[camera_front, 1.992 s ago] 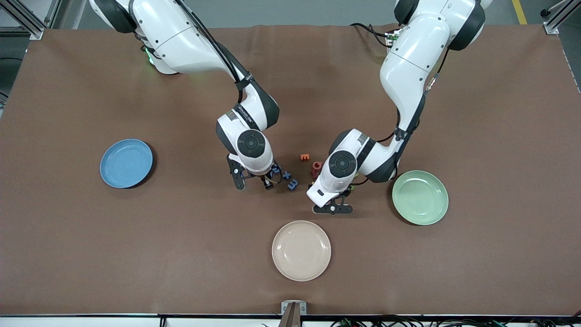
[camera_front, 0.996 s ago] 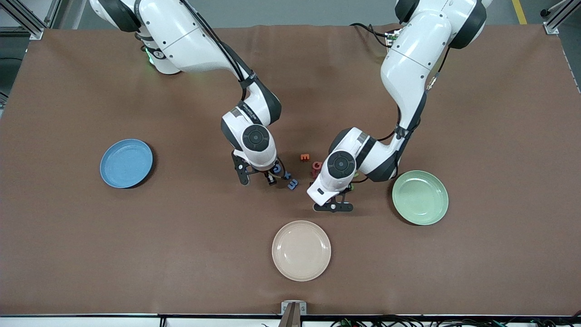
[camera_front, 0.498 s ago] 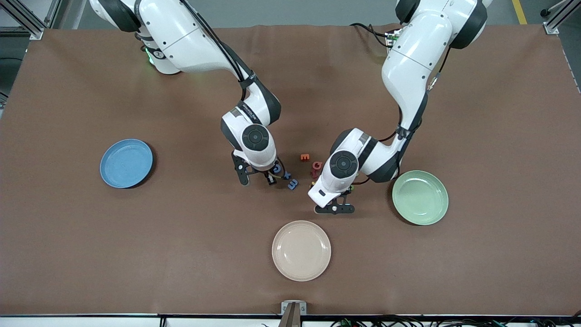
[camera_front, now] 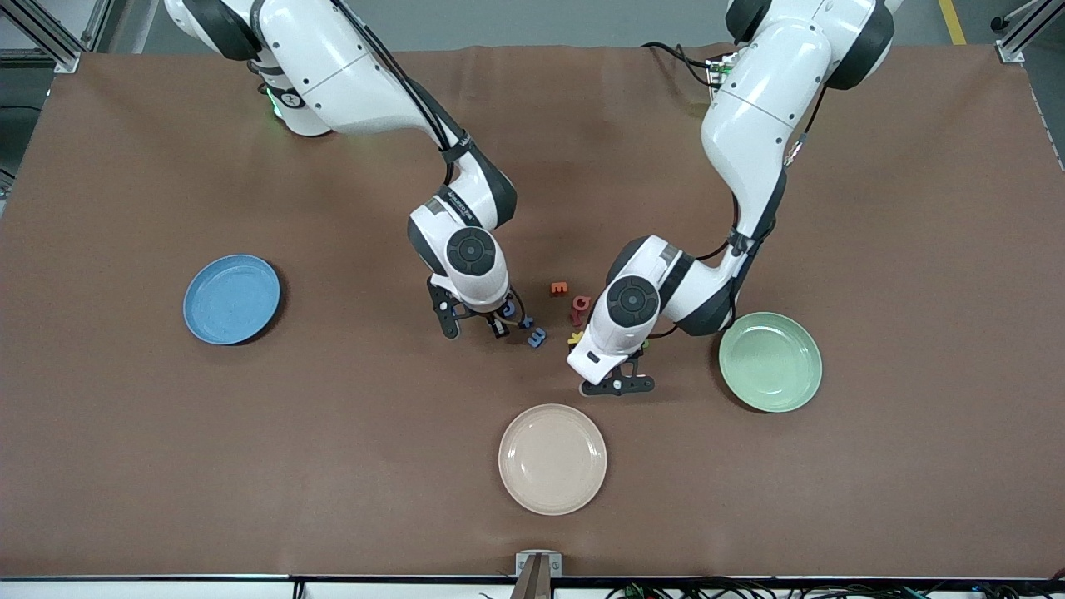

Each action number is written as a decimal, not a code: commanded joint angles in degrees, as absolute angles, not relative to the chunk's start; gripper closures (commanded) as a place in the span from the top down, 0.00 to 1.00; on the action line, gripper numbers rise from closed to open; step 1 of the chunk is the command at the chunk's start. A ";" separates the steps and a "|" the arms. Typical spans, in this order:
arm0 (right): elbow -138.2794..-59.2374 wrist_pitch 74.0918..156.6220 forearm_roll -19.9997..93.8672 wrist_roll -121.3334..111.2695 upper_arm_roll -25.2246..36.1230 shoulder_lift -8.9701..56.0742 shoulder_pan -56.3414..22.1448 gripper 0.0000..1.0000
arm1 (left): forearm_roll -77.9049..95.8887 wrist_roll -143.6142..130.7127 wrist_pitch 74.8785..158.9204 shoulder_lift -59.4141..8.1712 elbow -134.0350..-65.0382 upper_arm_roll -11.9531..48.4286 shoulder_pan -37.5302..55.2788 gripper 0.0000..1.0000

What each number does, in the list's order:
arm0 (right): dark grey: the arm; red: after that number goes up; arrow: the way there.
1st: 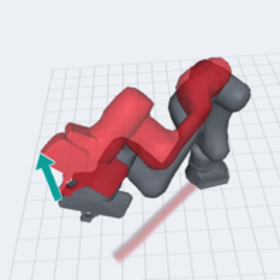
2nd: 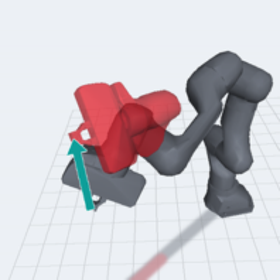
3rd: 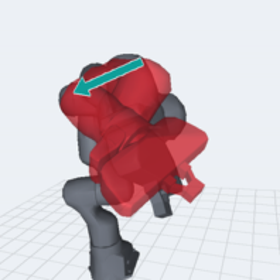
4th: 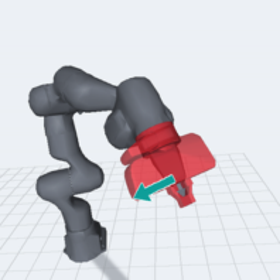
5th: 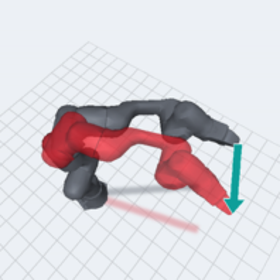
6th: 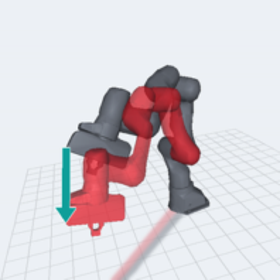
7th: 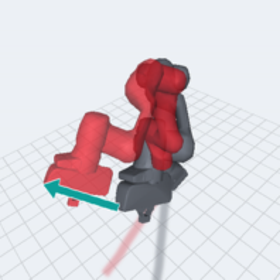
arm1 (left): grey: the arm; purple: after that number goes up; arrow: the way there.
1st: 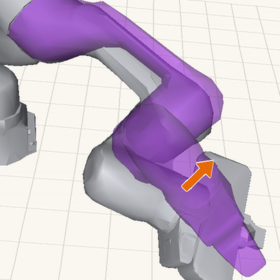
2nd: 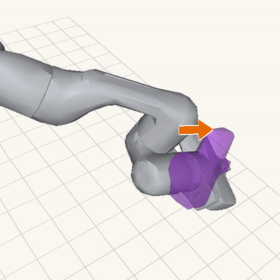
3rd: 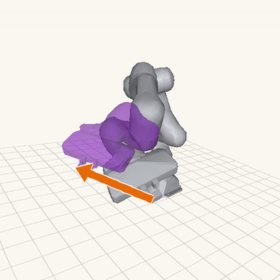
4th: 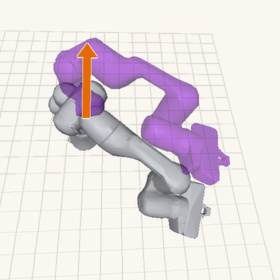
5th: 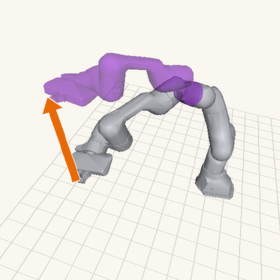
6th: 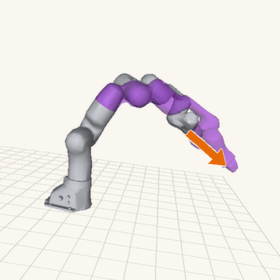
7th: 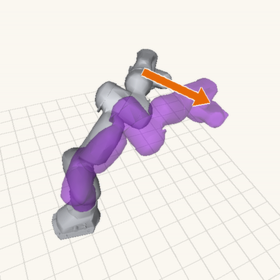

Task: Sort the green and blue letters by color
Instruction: 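Grasp the green P and blue G with the left and right grippers, then carry P to the green plate while the right gripper carries G away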

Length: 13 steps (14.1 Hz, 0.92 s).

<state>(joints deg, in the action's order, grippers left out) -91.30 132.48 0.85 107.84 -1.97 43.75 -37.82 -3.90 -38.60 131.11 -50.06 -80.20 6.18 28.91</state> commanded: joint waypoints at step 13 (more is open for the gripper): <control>-91.50 132.28 -2.20 106.98 -1.58 43.42 -37.53 0.00 | -5.10 -24.01 121.20 -35.86 -92.02 6.15 13.55 0.11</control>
<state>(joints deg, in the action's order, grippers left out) -91.12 133.16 -1.31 107.75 -1.87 43.88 -37.84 -3.92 -27.04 121.09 -38.77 -87.87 5.79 16.36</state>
